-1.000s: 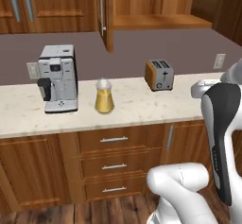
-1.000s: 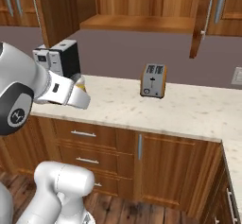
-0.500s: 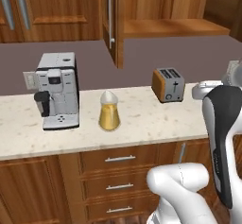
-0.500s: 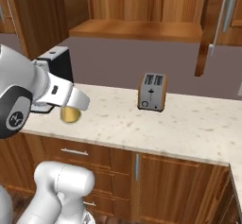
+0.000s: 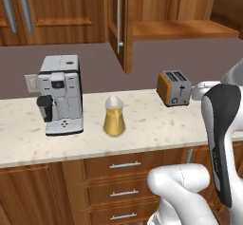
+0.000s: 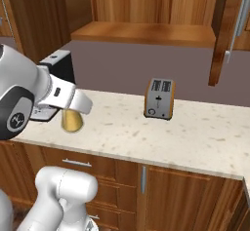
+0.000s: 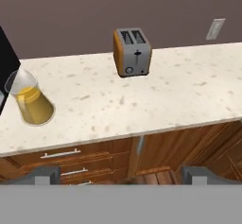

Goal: There is a tray on the dining counter. Grab the cup, mug, and pitcher and place them on the tray. The pitcher may be placed next to the tray if it cannot fit the tray.

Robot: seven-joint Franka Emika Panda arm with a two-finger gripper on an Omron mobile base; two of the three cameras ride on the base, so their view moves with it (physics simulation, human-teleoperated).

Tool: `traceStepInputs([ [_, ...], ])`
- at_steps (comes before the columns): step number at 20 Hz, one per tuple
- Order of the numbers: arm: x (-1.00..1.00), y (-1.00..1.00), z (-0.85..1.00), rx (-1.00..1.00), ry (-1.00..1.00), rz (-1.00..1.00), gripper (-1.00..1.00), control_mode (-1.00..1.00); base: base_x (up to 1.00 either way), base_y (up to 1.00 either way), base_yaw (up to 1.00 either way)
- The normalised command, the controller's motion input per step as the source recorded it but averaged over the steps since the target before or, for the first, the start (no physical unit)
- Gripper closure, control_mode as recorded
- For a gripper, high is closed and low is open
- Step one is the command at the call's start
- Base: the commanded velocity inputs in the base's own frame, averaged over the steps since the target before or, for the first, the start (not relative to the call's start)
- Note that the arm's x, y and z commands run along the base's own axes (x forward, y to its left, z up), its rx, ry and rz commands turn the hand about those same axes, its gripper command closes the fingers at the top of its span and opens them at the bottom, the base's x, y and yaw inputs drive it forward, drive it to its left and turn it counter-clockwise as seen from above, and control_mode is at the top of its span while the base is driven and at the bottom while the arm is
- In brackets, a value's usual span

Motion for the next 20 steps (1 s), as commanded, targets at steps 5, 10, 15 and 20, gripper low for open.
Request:
traceStepInputs([
  [5,0.00,0.05,-0.94,0.00,0.02,0.22,-1.00,-1.00,0.00,0.00,0.00],
  [10,-0.27,0.27,-0.59,0.01,0.00,0.23,-1.00,-1.00,0.00,0.00,0.00],
  [15,-0.11,0.77,-0.12,0.00,0.02,0.05,-1.00,-1.00,0.00,0.00,0.00],
  [20,0.09,0.75,-0.15,0.02,0.12,0.00,-1.00,-1.00,0.00,0.00,0.00],
])
